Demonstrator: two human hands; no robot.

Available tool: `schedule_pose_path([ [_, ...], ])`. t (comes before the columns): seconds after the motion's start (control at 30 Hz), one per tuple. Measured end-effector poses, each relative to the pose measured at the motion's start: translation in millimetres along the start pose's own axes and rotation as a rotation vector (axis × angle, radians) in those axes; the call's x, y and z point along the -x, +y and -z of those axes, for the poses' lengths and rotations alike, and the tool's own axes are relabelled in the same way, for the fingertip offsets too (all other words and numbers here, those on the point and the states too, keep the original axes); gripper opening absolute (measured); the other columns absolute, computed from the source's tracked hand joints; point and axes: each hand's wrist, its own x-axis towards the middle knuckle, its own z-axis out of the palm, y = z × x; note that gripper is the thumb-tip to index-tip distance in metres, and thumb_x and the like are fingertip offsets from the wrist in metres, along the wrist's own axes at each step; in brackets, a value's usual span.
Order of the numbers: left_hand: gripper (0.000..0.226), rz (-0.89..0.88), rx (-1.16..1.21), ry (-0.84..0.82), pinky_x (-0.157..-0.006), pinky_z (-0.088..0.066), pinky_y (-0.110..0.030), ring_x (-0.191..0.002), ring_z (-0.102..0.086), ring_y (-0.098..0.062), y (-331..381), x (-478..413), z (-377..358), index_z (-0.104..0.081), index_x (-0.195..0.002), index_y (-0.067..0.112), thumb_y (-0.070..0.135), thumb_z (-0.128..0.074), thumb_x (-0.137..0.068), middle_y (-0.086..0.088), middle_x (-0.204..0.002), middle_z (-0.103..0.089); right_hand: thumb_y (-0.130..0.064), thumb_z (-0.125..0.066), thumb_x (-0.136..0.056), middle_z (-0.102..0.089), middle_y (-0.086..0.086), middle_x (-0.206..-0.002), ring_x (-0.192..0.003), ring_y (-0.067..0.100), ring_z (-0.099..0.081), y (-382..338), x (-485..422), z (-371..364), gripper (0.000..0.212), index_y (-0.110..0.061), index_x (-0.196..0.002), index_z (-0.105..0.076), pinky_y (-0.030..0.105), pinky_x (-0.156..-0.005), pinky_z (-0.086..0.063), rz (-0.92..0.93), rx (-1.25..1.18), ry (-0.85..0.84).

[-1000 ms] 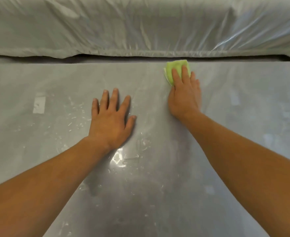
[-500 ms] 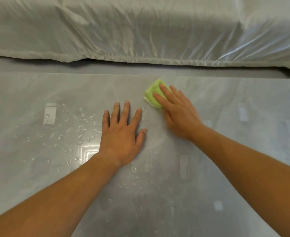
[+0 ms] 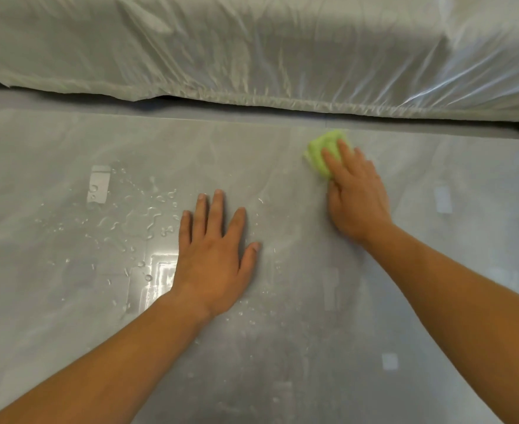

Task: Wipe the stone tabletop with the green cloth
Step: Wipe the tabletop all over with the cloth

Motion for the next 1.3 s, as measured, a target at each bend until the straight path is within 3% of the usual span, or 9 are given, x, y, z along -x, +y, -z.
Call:
schedule_pose_path([
  [0.1, 0.072, 0.008, -0.023, -0.013, -0.122, 0.011, -0.049, -0.150, 0.022, -0.030, -2, 1, -3, -0.007, -0.159, 0.027, 0.061, -0.009, -0.095, -0.009, -0.166, 0.012, -0.017, -0.040, -0.096, -0.012, 0.005, -0.166, -0.150, 0.038, -0.015, -26, 2, -3, 0.061, -0.027, -0.155, -0.027, 0.049, -0.121, -0.015, -0.187, -0.026, 0.030],
  [0.23, 0.071, 0.023, -0.026, -0.007, -0.122, 0.010, -0.048, -0.151, 0.020, -0.028, -1, 1, -4, -0.007, -0.158, 0.029, 0.062, -0.010, -0.095, -0.007, -0.166, 0.012, -0.019, -0.039, -0.092, -0.017, 0.002, -0.165, -0.150, 0.036, -0.018, -49, 43, -17, 0.062, -0.029, -0.153, -0.032, 0.050, -0.121, -0.016, 0.266, -0.017, -0.075],
  [0.3, 0.069, 0.024, -0.034, -0.011, -0.122, 0.011, -0.048, -0.150, 0.022, -0.028, 0, 2, -6, -0.005, -0.158, 0.029, 0.061, -0.014, -0.098, -0.007, -0.166, 0.013, -0.019, -0.040, -0.092, -0.020, 0.002, -0.164, -0.149, 0.037, -0.021, -30, 38, -12, 0.062, -0.029, -0.152, -0.034, 0.052, -0.120, -0.018, 0.328, 0.012, -0.100],
  [0.43, 0.068, 0.021, -0.045, -0.001, -0.121, 0.014, -0.046, -0.149, 0.026, -0.027, -2, 4, -10, -0.001, -0.159, 0.030, 0.060, -0.016, -0.100, -0.006, -0.165, 0.017, -0.016, -0.040, -0.094, -0.014, 0.005, -0.166, -0.150, 0.040, -0.015, -8, 17, 0, 0.062, -0.027, -0.154, -0.029, 0.050, -0.121, -0.014, -0.102, -0.027, -0.009],
  [0.5, 0.068, 0.020, -0.053, 0.008, -0.121, 0.014, -0.046, -0.149, 0.026, -0.026, -3, 4, -12, -0.001, -0.159, 0.030, 0.060, -0.014, -0.099, -0.006, -0.165, 0.018, -0.015, -0.042, -0.094, -0.008, 0.005, -0.167, -0.150, 0.039, -0.011, -28, 25, -4, 0.066, -0.028, -0.156, -0.024, 0.048, -0.122, -0.012, -0.179, -0.024, 0.007],
  [0.67, 0.071, 0.030, -0.005, 0.031, -0.121, 0.014, -0.045, -0.150, 0.024, -0.024, -1, 7, -10, -0.009, -0.159, 0.030, 0.062, -0.015, -0.096, -0.006, -0.166, 0.014, -0.016, -0.043, -0.090, -0.012, 0.000, -0.166, -0.151, 0.035, -0.013, -41, 73, -17, 0.068, -0.030, -0.154, -0.028, 0.050, -0.122, -0.015, 0.290, 0.008, -0.106],
  [0.9, 0.071, 0.109, 0.035, 0.049, -0.123, 0.006, -0.047, -0.152, 0.017, -0.024, 1, 26, -8, -0.014, -0.157, 0.030, 0.062, -0.013, -0.094, -0.007, -0.167, 0.005, -0.014, -0.045, -0.094, -0.003, 0.003, -0.167, -0.151, 0.036, -0.008, -40, 82, -10, 0.070, -0.030, -0.157, -0.020, 0.047, -0.123, -0.008, -0.143, -0.055, -0.016],
  [1.1, 0.069, 0.117, 0.011, 0.056, -0.123, 0.007, -0.045, -0.153, 0.013, -0.025, 5, 31, -16, -0.018, -0.157, 0.030, 0.060, -0.012, -0.096, -0.008, -0.167, 0.003, -0.022, -0.041, -0.091, -0.016, -0.001, -0.165, -0.151, 0.034, -0.017, -34, 110, -19, 0.064, -0.031, -0.154, -0.028, 0.052, -0.120, -0.019, 0.422, 0.013, -0.139],
  [1.3, 0.069, 0.106, 0.019, 0.040, -0.122, 0.011, -0.043, -0.152, 0.016, -0.024, 3, 30, -16, -0.015, -0.158, 0.031, 0.061, -0.011, -0.096, -0.006, -0.167, 0.005, -0.018, -0.040, -0.094, -0.011, 0.004, -0.166, -0.150, 0.039, -0.014, -34, 42, -13, 0.063, -0.029, -0.154, -0.026, 0.051, -0.120, -0.014, -0.048, -0.044, -0.021],
])
